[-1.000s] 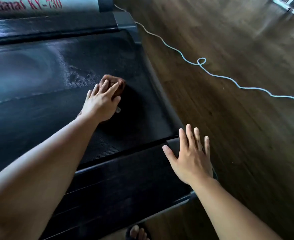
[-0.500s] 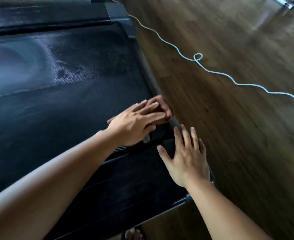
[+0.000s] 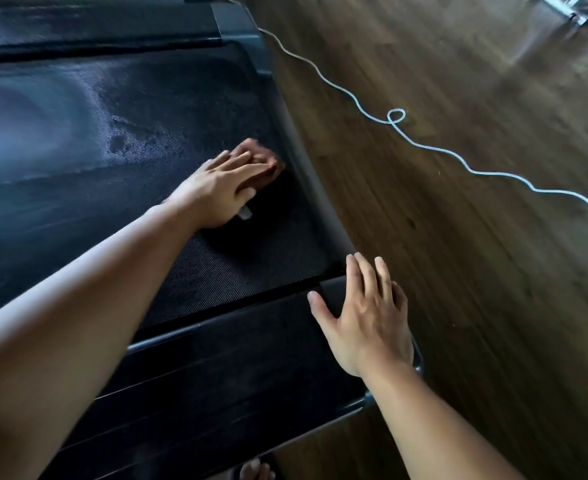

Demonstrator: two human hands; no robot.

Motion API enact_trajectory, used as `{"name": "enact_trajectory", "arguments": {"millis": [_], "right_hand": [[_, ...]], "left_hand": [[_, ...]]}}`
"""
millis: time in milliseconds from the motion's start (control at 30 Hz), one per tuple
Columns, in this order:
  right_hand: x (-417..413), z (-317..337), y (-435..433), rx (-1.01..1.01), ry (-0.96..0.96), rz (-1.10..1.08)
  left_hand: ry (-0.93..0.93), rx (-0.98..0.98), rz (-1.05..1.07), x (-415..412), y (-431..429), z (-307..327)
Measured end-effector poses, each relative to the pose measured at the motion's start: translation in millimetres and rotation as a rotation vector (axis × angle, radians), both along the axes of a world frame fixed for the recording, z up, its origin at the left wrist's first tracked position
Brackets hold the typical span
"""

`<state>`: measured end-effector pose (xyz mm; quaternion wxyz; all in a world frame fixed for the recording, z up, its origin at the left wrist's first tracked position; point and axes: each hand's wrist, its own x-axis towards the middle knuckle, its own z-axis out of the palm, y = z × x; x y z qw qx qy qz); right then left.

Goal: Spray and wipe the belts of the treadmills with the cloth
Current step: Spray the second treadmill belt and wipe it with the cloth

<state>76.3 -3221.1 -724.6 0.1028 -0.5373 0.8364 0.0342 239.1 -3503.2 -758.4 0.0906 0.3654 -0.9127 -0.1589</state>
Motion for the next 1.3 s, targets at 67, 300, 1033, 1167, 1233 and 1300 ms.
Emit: {"name": "enact_trajectory", "arguments": {"millis": [67, 300, 1033, 1167, 1233, 1300], "right_hand": [[-0.5, -1.4, 0.7, -0.013, 0.007, 0.005], [-1.1, 0.4, -2.2, 0.004, -0.012, -0.015], [-4.9, 19.2, -59.8, -0.069, -0.180, -0.010], [-1.7, 16.5, -122.6, -0.125, -0.289, -0.008], [-1.4, 13.0, -151.8, -0.140, -0.318, -0.007], [-0.9, 9.4, -176.7, -0.146, -0.317, 0.014]], "left_hand": [[0.018, -0.032, -0.119, -31.7, 7.2, 5.0], [0.091, -0.085, -0.374, -41.0, 92.8, 13.8], [0.347, 0.018, 0.277, 60.1, 78.7, 35.7], [0.333, -0.032, 0.500, 81.6, 33.6, 38.4], [0.302, -0.062, 0.590, 91.3, 13.2, 33.4], [0.261, -0.067, 0.664, 99.8, -5.9, 24.6]]}}
